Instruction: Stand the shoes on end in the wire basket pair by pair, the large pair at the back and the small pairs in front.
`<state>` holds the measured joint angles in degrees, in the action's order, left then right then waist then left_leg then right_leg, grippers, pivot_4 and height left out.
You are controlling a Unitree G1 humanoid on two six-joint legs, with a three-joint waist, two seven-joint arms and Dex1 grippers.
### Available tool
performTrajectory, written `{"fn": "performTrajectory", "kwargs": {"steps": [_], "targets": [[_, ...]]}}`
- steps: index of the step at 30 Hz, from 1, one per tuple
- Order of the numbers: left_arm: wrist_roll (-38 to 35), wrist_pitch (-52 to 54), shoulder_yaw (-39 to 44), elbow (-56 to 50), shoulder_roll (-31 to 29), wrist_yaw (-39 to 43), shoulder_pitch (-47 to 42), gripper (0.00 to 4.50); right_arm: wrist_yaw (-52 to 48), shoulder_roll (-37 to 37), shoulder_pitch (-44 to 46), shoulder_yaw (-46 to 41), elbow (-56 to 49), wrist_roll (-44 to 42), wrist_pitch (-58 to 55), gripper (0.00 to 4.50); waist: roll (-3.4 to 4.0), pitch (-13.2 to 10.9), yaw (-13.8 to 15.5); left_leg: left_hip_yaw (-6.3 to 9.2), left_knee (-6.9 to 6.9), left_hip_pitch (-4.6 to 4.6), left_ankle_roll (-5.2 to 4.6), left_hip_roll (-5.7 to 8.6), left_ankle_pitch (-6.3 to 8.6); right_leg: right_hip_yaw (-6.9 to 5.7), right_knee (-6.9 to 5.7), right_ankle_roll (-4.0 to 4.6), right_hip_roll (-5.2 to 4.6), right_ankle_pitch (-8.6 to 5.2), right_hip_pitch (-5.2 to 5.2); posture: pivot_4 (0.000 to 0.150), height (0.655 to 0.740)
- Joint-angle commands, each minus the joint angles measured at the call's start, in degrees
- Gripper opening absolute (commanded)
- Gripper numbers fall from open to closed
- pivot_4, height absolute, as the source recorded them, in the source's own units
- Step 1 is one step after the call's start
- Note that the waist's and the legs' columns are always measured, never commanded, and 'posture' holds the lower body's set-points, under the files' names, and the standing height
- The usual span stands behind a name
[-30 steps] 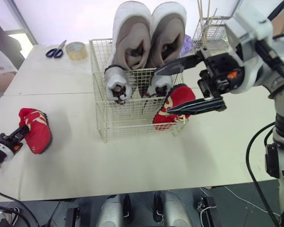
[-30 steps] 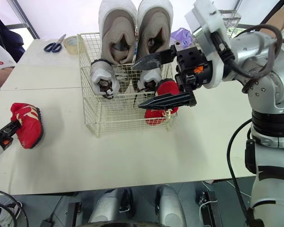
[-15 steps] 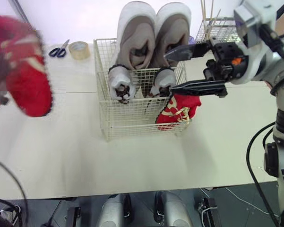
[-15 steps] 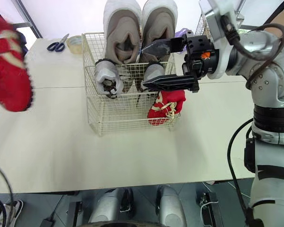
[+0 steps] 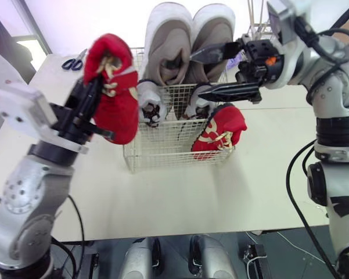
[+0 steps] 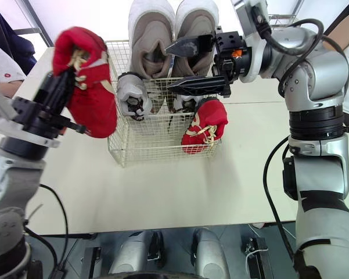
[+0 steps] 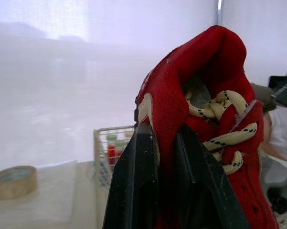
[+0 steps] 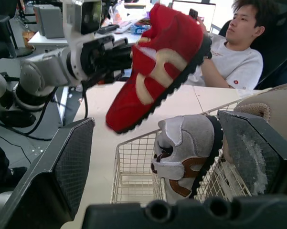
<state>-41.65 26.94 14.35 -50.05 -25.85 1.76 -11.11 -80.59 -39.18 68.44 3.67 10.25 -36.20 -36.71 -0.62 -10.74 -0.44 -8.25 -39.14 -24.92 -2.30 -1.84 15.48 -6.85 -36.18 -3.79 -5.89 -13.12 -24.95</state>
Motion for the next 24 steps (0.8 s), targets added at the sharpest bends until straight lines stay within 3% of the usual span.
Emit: {"fn": "performTrajectory", "kwargs": {"steps": [1, 14, 24], "targets": [[5.4, -6.2, -3.0, 0.8, 2.1, 2.9, 0.0, 0.30, 0.7, -1.4, 1.0, -2.6, -2.5, -0.4, -0.6, 4.50, 0.00, 0.0, 0.0, 0.00, 0.00, 0.00, 0.00, -0.01, 0.00, 0.00, -0.01, -0.01, 0.01, 0.00, 0.00, 0.150, 0.7400], [25.2, -29.4, -14.6, 17.6, 8.8, 14.7, 5.2, 0.30, 4.4, -8.3, -3.2, -8.4, -10.2, -5.5, -10.9, 4.50, 0.01, 0.0, 0.1, 0.05, -0.02, 0.02, -0.01, -0.06, 0.00, -0.04, -0.04, -0.01, -0.03, 0.01, 0.00, 0.150, 0.7400], [35.6, -42.4, -16.1, 30.2, 13.5, 12.8, 2.6, 0.30, 12.7, -20.2, -24.1, -16.8, -28.7, -15.4, -28.9, 4.50, 0.07, 0.1, 1.4, 0.11, -0.06, 0.03, -0.44, 0.00, 0.25, -0.09, 0.00, -0.01, -0.42, 0.01, 0.09, 0.150, 0.7400]]}}
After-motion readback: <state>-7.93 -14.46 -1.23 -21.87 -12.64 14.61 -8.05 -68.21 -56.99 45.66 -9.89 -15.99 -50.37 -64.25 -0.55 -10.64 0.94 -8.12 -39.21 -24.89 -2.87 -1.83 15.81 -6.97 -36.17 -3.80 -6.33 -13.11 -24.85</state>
